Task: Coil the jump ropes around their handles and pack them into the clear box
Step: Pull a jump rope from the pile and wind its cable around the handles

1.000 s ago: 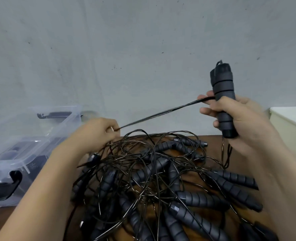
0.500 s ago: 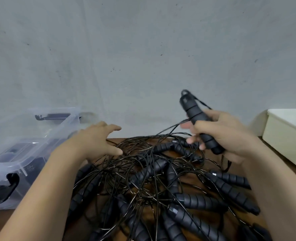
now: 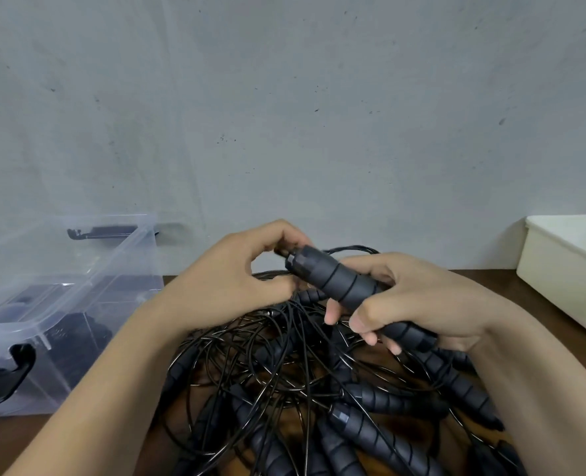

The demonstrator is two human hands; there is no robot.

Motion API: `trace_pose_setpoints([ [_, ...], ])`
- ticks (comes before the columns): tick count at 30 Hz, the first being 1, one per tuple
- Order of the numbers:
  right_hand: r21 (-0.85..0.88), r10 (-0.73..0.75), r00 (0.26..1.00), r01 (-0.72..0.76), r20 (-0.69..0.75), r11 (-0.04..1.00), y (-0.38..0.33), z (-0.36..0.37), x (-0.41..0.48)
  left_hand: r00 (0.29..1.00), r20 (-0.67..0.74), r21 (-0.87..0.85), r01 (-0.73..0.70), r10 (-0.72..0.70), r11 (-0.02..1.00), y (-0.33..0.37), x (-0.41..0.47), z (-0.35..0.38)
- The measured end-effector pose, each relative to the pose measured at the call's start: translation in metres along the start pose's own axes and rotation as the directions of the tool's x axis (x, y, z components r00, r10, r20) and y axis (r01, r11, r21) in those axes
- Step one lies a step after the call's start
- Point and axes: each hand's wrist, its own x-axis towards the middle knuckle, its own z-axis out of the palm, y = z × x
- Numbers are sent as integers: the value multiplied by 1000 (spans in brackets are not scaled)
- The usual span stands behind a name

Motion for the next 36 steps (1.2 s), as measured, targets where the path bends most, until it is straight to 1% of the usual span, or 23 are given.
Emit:
trace_pose_setpoints([
  [2, -112, 29, 999, -31, -19, 993, -3, -1, -5, 993, 110, 7, 42, -42, 999, 3, -7, -10],
  [4, -252, 48, 997, -62, -59, 966, -7, -1, -9, 982, 174, 10, 69, -70, 998, 5, -10, -15],
  [6, -400, 18, 995, -54, -94, 915, -10, 0, -13, 987, 132, -4, 88, -86, 996, 4, -9, -10],
  [8, -559, -29, 991, -48, -129, 828, -14, 4, -17, 990, 99, -26, 101, -98, 995, 7, -8, -3],
  [11, -697, -66, 984, -71, -168, 713, -17, 14, -22, 981, 163, -46, 111, -102, 993, 14, -10, 9],
  [13, -736, -98, 977, -76, -190, 672, -18, 17, -24, 984, 142, -44, 118, -110, 992, 17, -10, 15],
  [17, -774, -197, 953, -58, -231, 630, -17, 20, -22, 998, 17, -108, 67, -66, 992, 18, -9, 15],
  [19, -795, -269, 926, -52, -266, 604, -14, 20, -20, 998, -30, -144, 55, -60, 988, 18, -10, 10],
  [22, -803, -353, 872, -74, -340, 591, -14, 18, -21, 996, -52, -183, 64, -74, 981, 17, -13, 3],
  [24, -801, -424, 835, -33, -351, 598, -12, 15, -22, 994, -62, -215, 73, -88, 974, 16, -13, 0],
  [26, -828, -499, 803, 12, -326, 561, -8, 12, -20, 992, -76, -223, 78, -97, 972, 15, -14, -1],
  [28, -859, -541, 794, 46, -278, 509, -3, 10, -19, 992, -86, -213, 78, -98, 974, 15, -14, -1],
  [31, -924, -608, 769, 59, -199, 377, 4, 5, -15, 988, -126, -210, 59, -87, 976, 17, -15, -3],
  [33, -960, -634, 762, 62, -132, 274, 5, 5, -12, 987, -141, -220, 49, -81, 974, 18, -16, -4],
  [34, -969, -639, 762, 66, -105, 238, 6, 6, -11, 987, -141, -224, 46, -79, 973, 19, -16, -4],
  [36, -974, -636, 768, 75, -79, 213, 6, 8, -8, 989, -134, -224, 36, -68, 974, 19, -16, -4],
])
